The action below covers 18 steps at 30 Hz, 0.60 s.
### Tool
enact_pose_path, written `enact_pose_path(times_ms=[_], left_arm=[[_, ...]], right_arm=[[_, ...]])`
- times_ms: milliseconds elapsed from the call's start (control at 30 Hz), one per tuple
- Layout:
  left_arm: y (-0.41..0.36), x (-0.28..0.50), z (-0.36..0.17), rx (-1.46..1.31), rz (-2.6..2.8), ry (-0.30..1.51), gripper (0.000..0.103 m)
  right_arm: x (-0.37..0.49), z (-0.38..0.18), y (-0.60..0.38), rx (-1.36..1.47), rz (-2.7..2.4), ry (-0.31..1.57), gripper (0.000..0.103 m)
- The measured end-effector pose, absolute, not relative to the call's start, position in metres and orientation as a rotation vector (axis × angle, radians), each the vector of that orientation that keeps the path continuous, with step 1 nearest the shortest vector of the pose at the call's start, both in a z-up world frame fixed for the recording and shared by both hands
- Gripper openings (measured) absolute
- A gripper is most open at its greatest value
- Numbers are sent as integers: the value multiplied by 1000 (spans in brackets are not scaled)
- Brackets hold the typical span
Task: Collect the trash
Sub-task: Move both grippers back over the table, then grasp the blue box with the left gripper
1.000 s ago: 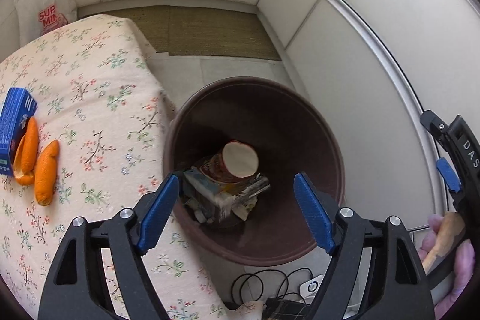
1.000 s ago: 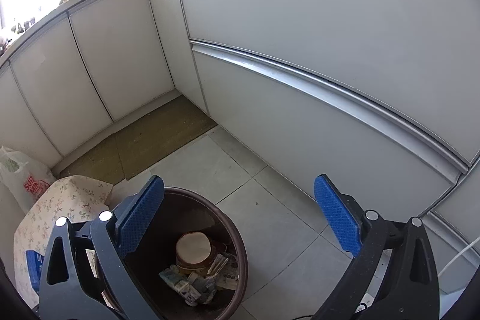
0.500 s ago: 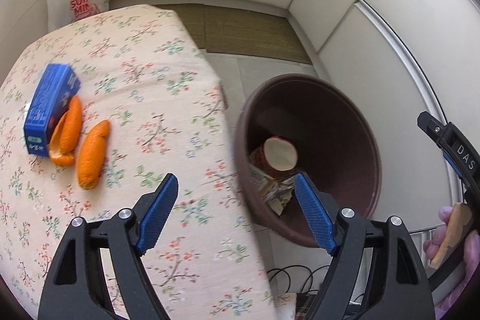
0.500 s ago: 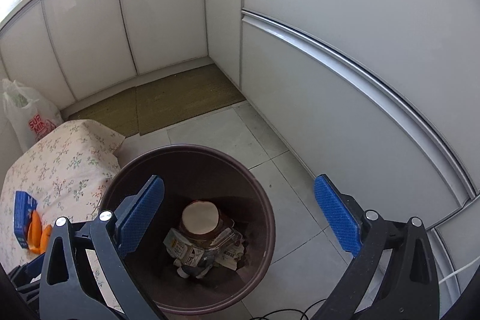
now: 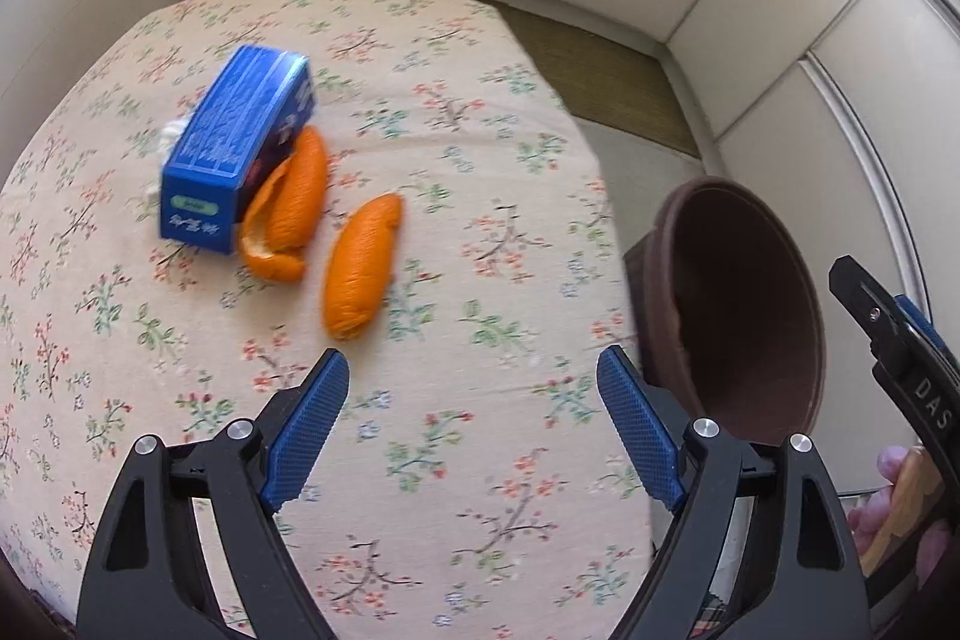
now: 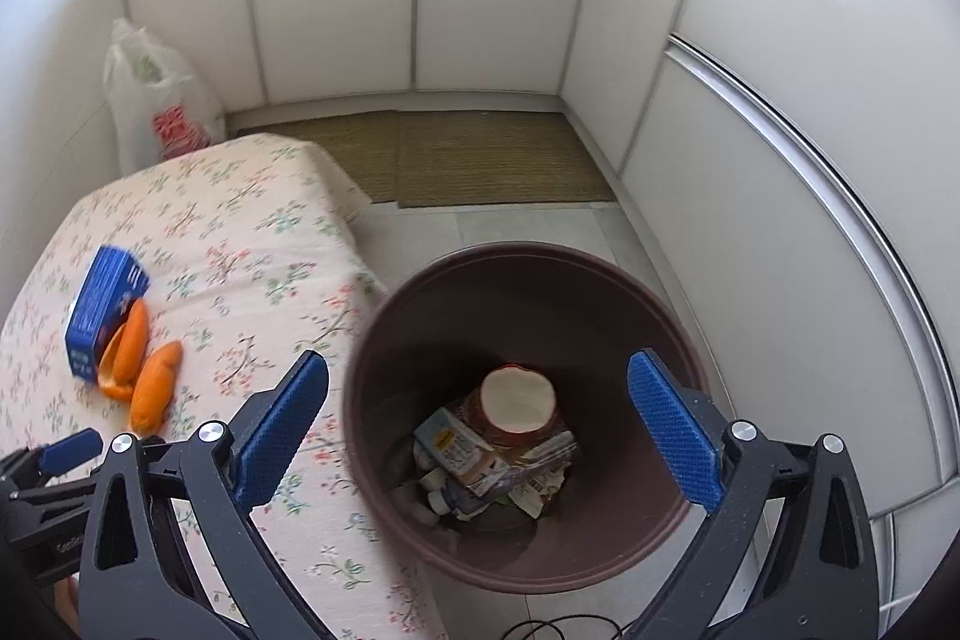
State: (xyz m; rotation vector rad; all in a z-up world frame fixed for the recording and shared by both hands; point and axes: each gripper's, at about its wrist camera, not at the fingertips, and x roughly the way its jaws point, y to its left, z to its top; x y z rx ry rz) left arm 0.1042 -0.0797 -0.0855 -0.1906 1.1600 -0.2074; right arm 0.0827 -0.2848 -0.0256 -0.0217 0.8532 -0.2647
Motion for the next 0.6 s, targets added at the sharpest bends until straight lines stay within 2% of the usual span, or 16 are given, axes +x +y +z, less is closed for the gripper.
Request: enact_pose_path(times_ms=[600], left_arm=[[54,158,-107,-352,94,1164,83]], right_arm=[[96,-49,-169,-248,-53,922,96]])
